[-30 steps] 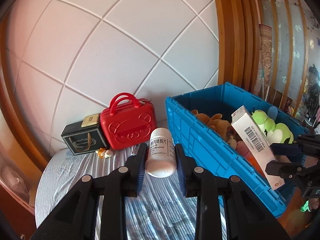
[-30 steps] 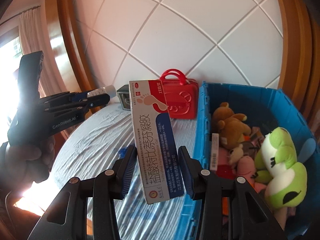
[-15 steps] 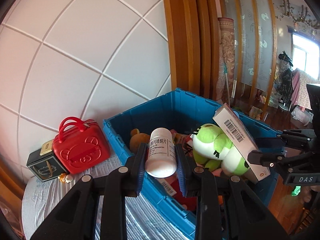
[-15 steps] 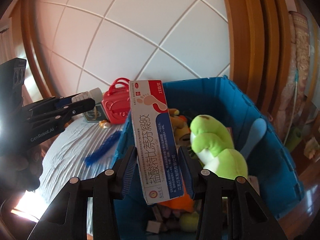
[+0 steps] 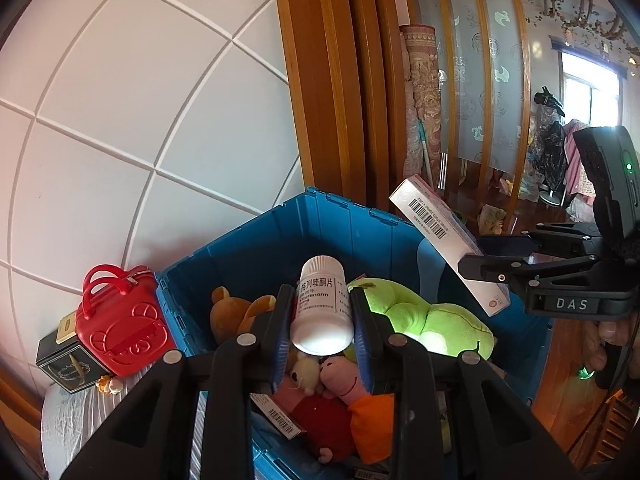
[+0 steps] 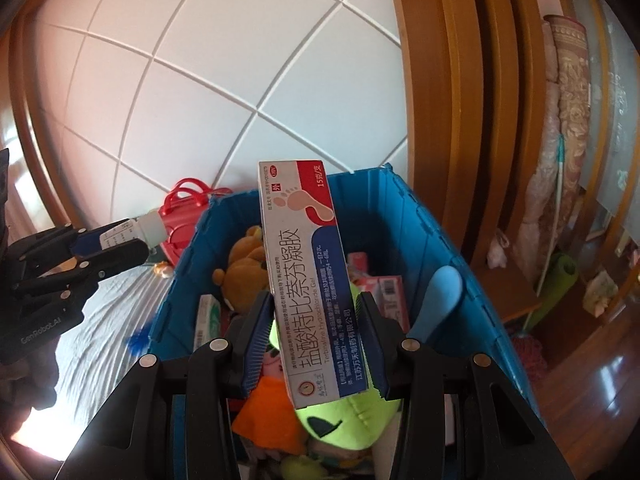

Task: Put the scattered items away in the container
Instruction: 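Open left gripper to drop the pill bottle while right gripper releases the ointment box, then withdraw both open grippers from the bin back over the bed, then move left gripper to the white duck plush while right gripper approaches the blue bottle brush, then close left gripper on the duck plush while right gripper closes on the bottle brush, then lift and carry the duck plush in the left gripper and brush in the right gripper over the bin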

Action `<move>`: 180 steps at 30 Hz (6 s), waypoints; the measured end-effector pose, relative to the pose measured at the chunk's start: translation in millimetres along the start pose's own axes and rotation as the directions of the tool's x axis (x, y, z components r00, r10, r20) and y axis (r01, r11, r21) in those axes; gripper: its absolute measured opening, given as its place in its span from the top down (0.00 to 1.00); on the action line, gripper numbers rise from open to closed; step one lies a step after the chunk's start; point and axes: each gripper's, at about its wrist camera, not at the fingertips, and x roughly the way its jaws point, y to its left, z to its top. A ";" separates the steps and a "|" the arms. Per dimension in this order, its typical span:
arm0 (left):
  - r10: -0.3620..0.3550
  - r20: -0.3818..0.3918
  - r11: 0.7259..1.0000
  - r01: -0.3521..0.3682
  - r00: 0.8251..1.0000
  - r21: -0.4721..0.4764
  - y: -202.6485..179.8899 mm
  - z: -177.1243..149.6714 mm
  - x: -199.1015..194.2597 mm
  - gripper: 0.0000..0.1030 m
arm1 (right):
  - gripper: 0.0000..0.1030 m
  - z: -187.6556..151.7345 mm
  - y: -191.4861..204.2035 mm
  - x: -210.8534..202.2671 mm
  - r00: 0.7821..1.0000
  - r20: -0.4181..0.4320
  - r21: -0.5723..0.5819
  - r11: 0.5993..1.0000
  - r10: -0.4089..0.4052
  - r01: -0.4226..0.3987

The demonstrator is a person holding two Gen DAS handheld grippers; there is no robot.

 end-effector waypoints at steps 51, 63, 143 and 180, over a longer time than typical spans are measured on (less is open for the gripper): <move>0.169 -0.088 0.959 -0.185 0.982 -0.215 79.0 -59.4 -11.4 0.09 | 0.01 25.2 40.6 50.6 0.999 -0.008 -0.051 0.998 0.036 -0.036; 0.232 -0.099 0.909 -0.251 0.968 -0.333 152.7 -118.2 -65.3 0.09 | 0.00 24.1 140.4 58.0 0.995 -0.044 -0.133 0.986 0.092 -0.097; 0.219 -0.314 0.892 -0.320 0.924 -0.319 579.9 -362.5 294.5 0.61 | 0.70 -174.2 482.9 548.3 0.956 -0.294 -0.227 0.970 0.014 -0.084; 0.230 -0.249 0.876 -0.311 0.941 -0.368 464.8 -385.7 71.6 0.66 | 0.89 -200.2 402.9 395.8 0.906 -0.423 -0.137 0.986 0.023 -0.090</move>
